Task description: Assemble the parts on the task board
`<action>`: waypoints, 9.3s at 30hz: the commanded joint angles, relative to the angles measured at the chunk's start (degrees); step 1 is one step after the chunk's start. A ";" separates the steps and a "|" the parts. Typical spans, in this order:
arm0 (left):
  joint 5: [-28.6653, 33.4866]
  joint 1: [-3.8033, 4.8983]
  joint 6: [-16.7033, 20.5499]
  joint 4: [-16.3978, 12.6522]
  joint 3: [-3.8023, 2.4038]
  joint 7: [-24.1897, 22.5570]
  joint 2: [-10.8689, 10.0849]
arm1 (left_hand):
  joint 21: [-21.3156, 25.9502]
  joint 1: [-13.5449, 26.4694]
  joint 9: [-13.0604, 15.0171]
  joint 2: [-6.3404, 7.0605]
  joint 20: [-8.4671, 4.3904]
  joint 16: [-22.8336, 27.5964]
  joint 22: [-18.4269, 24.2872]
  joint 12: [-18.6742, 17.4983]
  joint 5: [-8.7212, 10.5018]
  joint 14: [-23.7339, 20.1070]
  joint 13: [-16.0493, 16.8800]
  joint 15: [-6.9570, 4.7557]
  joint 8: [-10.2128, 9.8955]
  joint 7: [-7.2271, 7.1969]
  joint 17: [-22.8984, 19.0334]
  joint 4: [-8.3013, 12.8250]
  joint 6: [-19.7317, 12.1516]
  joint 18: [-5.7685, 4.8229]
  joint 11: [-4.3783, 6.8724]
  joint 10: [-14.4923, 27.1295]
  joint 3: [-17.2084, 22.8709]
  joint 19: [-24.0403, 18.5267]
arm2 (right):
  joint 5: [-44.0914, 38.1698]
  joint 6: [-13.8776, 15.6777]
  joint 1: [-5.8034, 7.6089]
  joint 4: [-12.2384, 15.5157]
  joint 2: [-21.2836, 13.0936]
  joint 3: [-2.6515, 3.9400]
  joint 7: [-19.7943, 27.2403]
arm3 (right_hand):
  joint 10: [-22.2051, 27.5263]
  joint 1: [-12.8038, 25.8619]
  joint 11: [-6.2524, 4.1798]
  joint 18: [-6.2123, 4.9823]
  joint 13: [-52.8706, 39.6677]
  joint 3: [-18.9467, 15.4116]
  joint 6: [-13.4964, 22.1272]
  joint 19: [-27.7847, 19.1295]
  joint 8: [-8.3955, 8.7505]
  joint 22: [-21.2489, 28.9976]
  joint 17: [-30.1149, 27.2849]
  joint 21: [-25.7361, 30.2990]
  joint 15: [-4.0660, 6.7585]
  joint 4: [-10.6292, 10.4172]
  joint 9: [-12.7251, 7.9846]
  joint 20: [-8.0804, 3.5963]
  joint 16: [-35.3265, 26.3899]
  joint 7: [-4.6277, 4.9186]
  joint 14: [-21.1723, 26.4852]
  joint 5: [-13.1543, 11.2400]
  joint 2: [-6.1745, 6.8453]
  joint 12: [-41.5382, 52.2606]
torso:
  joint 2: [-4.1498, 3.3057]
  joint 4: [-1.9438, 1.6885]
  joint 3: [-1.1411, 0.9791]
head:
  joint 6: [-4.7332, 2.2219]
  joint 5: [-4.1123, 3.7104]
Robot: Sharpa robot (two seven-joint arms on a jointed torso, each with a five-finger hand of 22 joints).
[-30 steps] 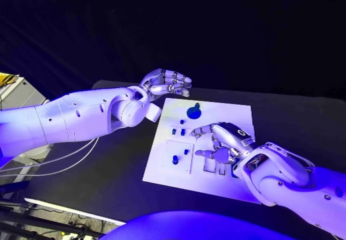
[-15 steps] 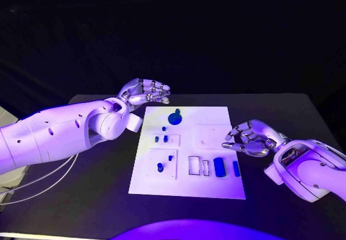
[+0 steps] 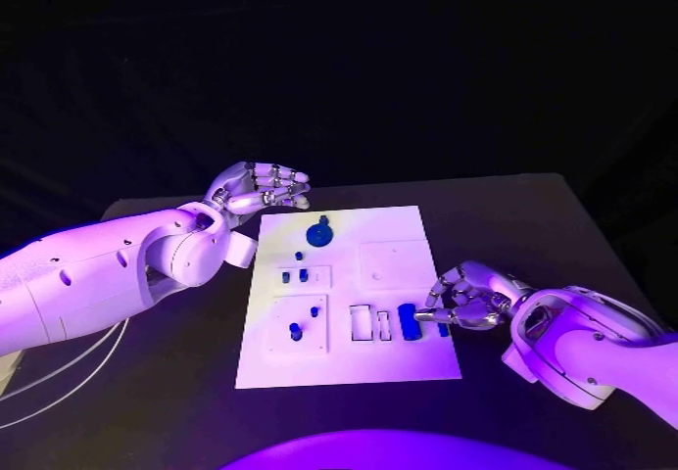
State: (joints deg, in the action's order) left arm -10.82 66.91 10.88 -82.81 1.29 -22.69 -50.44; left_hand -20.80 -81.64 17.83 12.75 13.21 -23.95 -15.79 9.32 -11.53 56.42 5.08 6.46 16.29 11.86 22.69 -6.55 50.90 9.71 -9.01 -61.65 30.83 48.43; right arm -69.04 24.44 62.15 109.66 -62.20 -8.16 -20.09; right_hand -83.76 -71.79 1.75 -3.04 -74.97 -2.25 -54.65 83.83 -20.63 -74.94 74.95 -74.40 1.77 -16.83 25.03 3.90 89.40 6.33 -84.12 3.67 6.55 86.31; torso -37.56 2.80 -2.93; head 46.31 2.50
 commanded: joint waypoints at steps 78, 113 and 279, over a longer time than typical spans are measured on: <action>3.96 -0.10 -3.46 -0.54 -0.02 -0.75 -1.10 | 2.24 2.58 0.16 -0.42 0.45 0.42 1.31 0.75 0.19 -0.56 0.21 -0.09 -0.37 0.07 1.14 -2.20 -0.23 0.69 0.17 0.72 -1.80 0.97 | -5.45 3.00 -0.09 -0.01 8.62 -0.20 -11.30 | -3.81 -4.72 -2.47 0.96 -11.66 6.59 -5.23 3.34 -5.68 -12.32 15.05 -3.22 2.38 0.11 0.00 -1.77 0.60 -2.97 -5.88 -0.15 -0.26 0.08 | -0.08 0.06 0.05 | 0.96 -1.14; 3.76 -0.09 -3.81 -0.71 -0.03 -0.32 -0.96 | 2.32 2.52 0.17 -0.49 0.46 0.44 1.36 0.76 0.17 -0.58 0.22 -0.08 -0.36 0.07 1.17 -2.20 -0.23 0.69 0.16 0.73 -1.80 1.00 | -5.19 0.74 -2.16 -6.66 18.34 -0.52 -12.76 | -4.28 4.16 -2.95 1.09 -12.24 7.82 -5.77 3.52 -7.65 -12.50 15.05 -4.15 2.78 0.22 0.20 -2.12 0.60 -3.52 -5.88 -0.22 -1.75 0.40 | -0.15 0.06 0.02 | 1.79 0.47; 3.12 -0.70 -3.57 -1.69 0.08 -0.48 -2.44 | 3.17 2.01 0.29 -0.78 0.47 0.58 1.95 0.97 0.18 -0.65 0.29 -0.07 -0.28 0.08 1.70 -2.31 -0.23 0.71 0.15 0.83 -2.04 1.59 | -19.04 -0.13 -3.43 -2.82 0.68 0.19 -11.43 | -3.75 -1.54 -1.53 1.29 -12.00 4.18 -2.76 3.64 -5.89 -12.75 15.05 -5.49 1.54 0.02 -2.25 -0.99 0.60 -1.89 -5.88 -0.14 0.96 -1.66 | -0.17 0.08 0.06 | 0.81 -1.10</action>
State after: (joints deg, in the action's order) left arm -7.66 66.25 8.06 -84.44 1.40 -22.64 -52.92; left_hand -17.86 -79.39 18.03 11.99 13.61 -23.73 -13.91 9.98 -11.53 56.00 5.28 6.46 16.29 11.86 24.32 -8.86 50.90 9.70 -9.01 -61.23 29.01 49.67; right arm -86.13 25.19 58.89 106.94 -61.73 -7.96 -30.25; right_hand -84.03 -73.94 0.22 -2.16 -74.93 1.61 -57.06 84.10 -26.60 -74.91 74.92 -79.72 3.49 -16.83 22.70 2.59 89.81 4.50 -83.81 3.67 7.60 84.74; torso -37.74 2.87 -2.87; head 47.09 1.38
